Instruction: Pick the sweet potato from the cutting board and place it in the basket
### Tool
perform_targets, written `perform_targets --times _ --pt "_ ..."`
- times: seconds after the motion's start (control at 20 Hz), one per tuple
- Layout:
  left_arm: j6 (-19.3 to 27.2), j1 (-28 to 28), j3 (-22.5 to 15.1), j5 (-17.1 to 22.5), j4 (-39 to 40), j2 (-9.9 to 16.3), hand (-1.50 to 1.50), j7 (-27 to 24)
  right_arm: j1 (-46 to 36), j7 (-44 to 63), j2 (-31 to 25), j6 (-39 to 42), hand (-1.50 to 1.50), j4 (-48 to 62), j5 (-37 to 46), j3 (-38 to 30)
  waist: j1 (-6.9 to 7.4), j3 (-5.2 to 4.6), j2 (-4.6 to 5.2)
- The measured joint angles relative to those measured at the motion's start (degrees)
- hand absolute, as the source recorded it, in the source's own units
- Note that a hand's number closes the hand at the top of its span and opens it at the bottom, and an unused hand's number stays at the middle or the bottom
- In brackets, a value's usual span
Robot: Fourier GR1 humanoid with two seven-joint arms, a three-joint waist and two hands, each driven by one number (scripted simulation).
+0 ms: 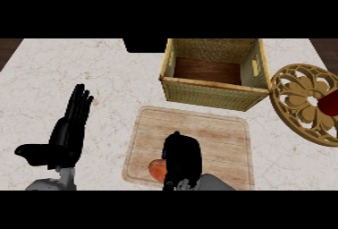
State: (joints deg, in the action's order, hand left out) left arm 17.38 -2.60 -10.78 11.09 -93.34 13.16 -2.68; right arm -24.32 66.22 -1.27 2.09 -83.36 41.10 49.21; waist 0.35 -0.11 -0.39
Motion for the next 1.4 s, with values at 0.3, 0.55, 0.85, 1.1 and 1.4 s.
perform_targets --times 0.3,0.55,0.85,1.1,1.4 --pt "-1.0 0.5 0.7 0.0 -1.0 -0.2 0.0 0.8 -5.8 -0.2 0.2 -0.2 1.5 3.1 -1.7 1.5 0.54 0.05 0.27" --pt "-1.7 -1.2 -1.1 -0.9 -0.8 -1.1 0.0 1.2 -17.1 -3.0 0.4 -2.5 1.5 12.6 -6.6 3.9 3.3 0.01 0.81" --pt "-2.4 -2.9 -1.5 -1.1 0.2 -1.4 0.0 1.7 -26.7 -3.9 1.2 -7.9 1.5 18.0 -8.3 5.2 5.23 0.05 1.08" --pt "-2.6 -2.4 -1.7 -1.2 0.6 -1.7 0.0 1.4 -32.8 -3.7 0.9 -15.4 1.5 15.1 -8.5 3.2 5.11 0.05 0.68" --pt "-2.4 -1.9 -1.3 -1.4 1.7 -2.1 0.0 0.7 -41.3 -2.4 0.6 -21.4 1.5 10.2 -5.9 0.5 4.01 0.0 0.09"
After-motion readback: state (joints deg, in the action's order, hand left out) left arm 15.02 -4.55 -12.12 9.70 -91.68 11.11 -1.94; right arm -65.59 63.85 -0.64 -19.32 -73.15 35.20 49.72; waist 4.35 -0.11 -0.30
